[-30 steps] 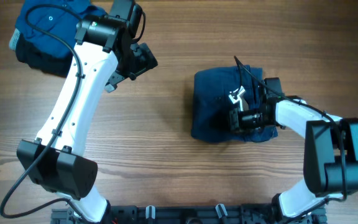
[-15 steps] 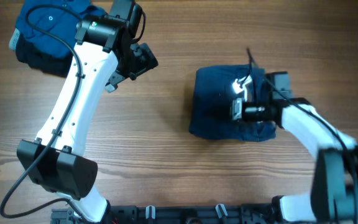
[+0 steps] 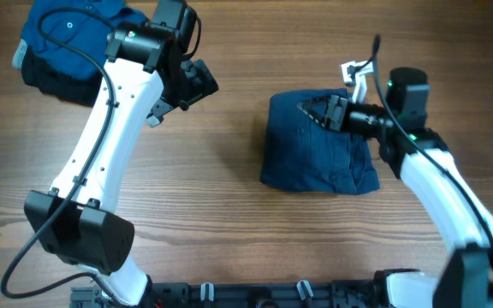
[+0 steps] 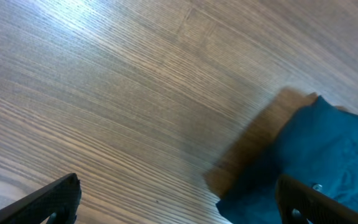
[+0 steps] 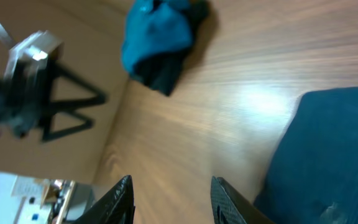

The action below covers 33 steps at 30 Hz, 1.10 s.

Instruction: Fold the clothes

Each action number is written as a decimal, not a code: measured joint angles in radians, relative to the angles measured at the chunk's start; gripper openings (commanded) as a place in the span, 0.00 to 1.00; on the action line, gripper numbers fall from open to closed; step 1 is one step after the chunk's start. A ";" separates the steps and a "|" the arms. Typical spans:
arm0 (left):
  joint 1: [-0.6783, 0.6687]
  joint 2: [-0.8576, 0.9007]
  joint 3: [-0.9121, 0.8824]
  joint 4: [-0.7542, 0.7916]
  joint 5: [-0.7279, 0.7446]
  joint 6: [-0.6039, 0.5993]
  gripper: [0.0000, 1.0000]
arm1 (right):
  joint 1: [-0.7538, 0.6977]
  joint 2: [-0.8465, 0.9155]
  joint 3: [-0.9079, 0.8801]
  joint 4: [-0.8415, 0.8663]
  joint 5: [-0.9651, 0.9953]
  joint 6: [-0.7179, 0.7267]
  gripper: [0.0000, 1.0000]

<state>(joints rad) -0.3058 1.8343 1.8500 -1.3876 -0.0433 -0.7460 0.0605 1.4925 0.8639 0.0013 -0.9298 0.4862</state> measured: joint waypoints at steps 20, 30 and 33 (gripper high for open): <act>0.000 0.000 -0.120 0.043 0.000 0.000 1.00 | -0.207 0.508 0.008 0.299 -0.155 0.075 0.64; 0.000 0.000 -0.124 0.147 0.153 0.138 1.00 | -0.246 0.010 0.003 0.378 -0.293 0.262 0.96; -0.006 0.000 -0.124 0.170 0.198 0.187 1.00 | -0.246 -0.156 0.003 0.359 -0.345 0.319 0.99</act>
<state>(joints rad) -0.3119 1.8343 1.7256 -1.2179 0.1547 -0.5594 -0.1860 1.3369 0.8665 0.3607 -1.2747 0.8047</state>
